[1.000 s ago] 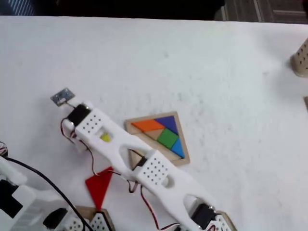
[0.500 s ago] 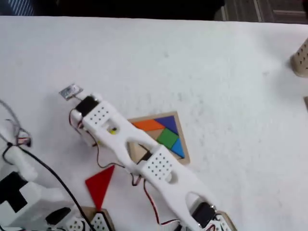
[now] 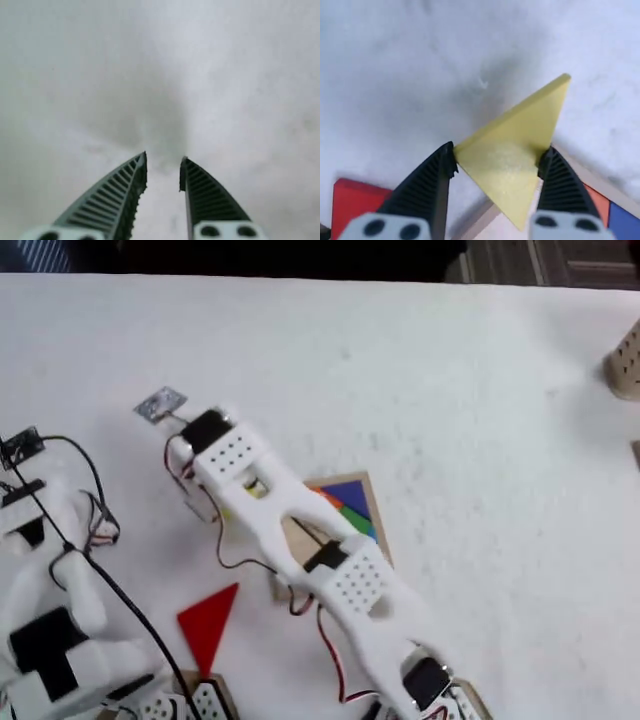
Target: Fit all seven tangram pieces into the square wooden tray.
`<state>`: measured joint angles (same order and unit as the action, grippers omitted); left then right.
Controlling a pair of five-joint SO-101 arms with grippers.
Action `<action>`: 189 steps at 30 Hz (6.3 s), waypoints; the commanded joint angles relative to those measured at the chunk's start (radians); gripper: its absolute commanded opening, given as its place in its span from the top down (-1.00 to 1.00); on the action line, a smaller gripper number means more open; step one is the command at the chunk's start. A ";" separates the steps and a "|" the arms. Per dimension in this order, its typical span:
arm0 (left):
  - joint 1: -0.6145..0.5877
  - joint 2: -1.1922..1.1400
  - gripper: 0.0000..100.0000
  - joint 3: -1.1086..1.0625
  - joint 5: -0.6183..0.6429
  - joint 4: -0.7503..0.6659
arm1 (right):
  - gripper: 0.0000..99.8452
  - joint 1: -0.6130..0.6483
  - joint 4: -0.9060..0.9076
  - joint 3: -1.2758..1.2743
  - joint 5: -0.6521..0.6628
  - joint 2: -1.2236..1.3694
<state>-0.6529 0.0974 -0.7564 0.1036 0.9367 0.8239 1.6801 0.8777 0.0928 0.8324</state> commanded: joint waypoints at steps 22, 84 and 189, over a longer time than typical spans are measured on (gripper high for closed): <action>0.079 0.186 0.95 -0.110 -0.072 -0.087 | 0.81 -0.278 -0.363 -1.229 0.226 -0.947; 0.093 0.186 0.95 -0.114 -0.121 -0.121 | 0.38 -1.030 -0.045 -0.091 1.209 0.120; 0.216 0.539 0.95 -0.413 -0.275 -0.278 | 0.34 -1.109 -0.610 -1.324 0.385 -0.659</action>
<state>-0.4549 0.6053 -1.1753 -0.1573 0.6866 -0.2716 1.0219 -0.4649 0.4396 0.1772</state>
